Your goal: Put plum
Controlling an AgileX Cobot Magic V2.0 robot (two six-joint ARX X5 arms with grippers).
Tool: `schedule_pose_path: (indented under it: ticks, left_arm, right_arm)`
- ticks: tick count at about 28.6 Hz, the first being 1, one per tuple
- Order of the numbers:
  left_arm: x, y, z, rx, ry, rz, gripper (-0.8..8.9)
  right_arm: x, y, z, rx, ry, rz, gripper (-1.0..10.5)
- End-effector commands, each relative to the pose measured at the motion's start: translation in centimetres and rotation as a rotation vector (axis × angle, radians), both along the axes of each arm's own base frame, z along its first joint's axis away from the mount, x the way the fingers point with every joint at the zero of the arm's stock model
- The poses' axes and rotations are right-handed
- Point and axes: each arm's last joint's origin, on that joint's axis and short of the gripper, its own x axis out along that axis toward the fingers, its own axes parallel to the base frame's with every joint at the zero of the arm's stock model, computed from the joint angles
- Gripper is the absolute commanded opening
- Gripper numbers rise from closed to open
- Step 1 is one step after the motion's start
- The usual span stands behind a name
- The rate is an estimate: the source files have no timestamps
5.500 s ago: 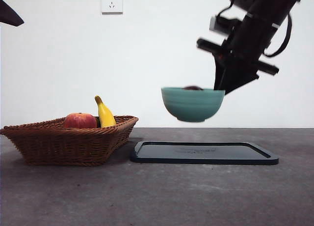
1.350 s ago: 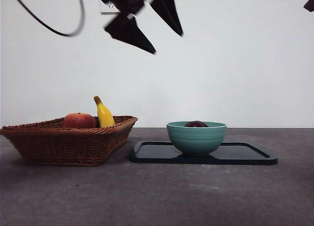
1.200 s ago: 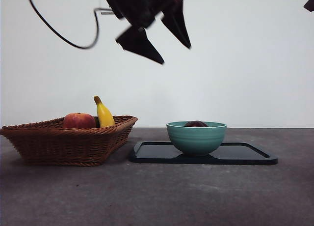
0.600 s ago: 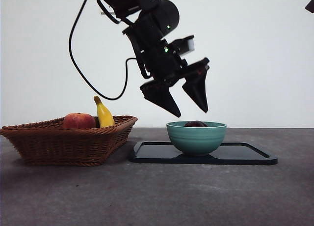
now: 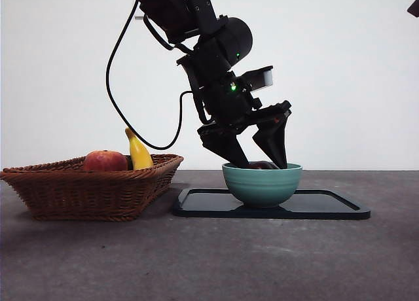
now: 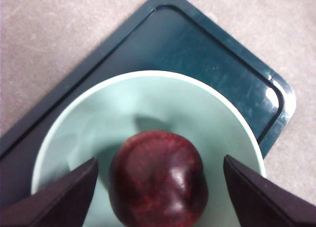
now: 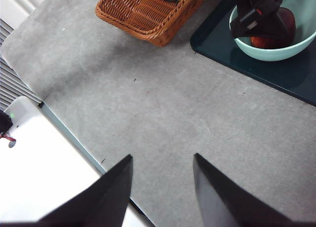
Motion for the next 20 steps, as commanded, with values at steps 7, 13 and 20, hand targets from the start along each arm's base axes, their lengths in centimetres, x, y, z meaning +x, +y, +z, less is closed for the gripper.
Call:
schedule_pose_path:
  ticks: [7, 13, 20]
  left_arm:
    - [0.23, -1.00, -0.89, 0.006, -0.006, -0.017, 4.00]
    - [0.24, -1.00, -0.97, 0.008, -0.004, -0.017, 4.00]
    - [0.24, -1.00, -1.33, 0.017, 0.007, -0.017, 4.00]
  right_arm:
    - [0.06, 0.09, 0.22, -0.002, -0.009, 0.002, 2.0]
    - [0.07, 0.09, 0.22, -0.002, -0.009, 0.002, 2.0]
    - [0.07, 0.09, 0.22, -0.002, -0.009, 0.002, 2.0]
